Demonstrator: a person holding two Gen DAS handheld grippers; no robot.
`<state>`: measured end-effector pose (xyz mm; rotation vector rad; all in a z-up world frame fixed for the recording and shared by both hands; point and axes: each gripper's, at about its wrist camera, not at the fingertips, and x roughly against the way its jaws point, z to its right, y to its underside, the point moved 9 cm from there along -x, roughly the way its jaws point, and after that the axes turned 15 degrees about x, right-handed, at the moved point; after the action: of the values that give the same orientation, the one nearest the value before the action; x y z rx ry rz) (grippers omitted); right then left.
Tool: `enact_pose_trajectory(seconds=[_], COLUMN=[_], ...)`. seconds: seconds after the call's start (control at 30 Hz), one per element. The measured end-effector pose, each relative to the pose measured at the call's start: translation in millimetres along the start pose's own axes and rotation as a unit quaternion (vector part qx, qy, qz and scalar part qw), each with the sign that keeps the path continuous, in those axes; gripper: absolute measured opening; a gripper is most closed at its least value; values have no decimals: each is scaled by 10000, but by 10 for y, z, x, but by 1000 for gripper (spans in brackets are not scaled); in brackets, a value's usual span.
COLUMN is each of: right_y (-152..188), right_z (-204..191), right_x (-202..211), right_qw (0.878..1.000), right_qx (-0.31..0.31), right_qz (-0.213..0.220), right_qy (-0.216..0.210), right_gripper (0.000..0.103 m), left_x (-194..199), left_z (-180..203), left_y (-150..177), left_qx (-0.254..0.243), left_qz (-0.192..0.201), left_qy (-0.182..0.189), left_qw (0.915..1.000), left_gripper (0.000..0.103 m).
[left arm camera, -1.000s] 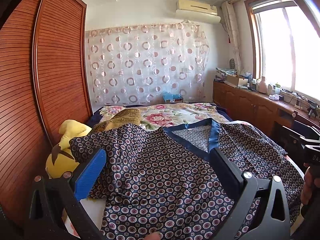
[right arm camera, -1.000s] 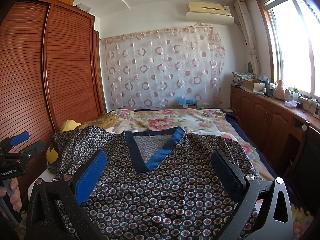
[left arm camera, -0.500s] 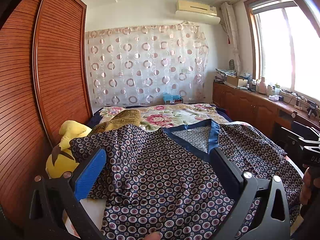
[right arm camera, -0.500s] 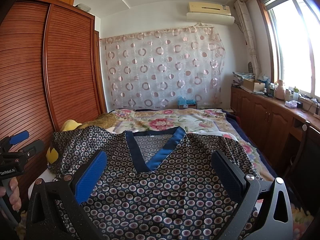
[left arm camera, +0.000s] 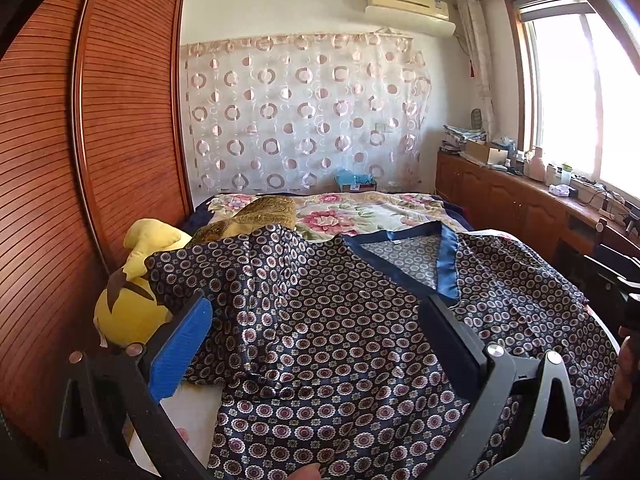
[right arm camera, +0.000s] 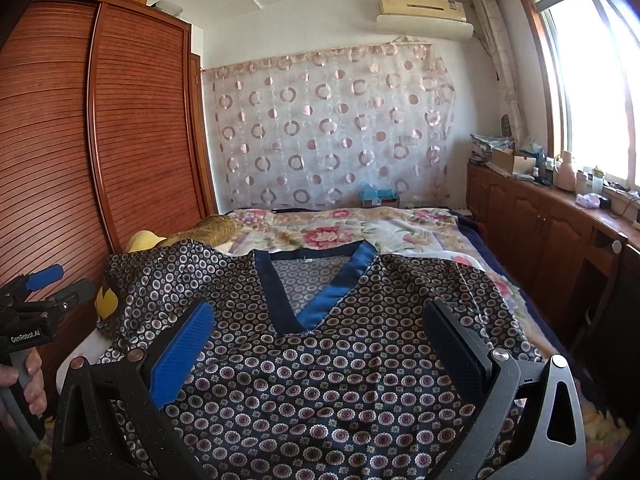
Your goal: Fold small clothes
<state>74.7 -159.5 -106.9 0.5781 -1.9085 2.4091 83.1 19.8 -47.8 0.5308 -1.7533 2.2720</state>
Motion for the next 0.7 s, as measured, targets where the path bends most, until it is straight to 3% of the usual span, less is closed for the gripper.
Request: enact_pose_trajectory(seconds=[0.43,0.7], right_y=[22,12], right_z=[-212,-298], right_x=[-249,-435], right_qw=[9973,9918], right_qx=[328,530], right_qz=[-222,-449], right_qy=[-625,-1075], right_gripper=[103,103], left_x=[-278,-433], left_z=[-705,-1175], left_y=[82,135], left_qx=[239,406], left_qz=[-350,-569], left_qy=[-438,-318], left_qw=[9981,9970], left_gripper=[103,103])
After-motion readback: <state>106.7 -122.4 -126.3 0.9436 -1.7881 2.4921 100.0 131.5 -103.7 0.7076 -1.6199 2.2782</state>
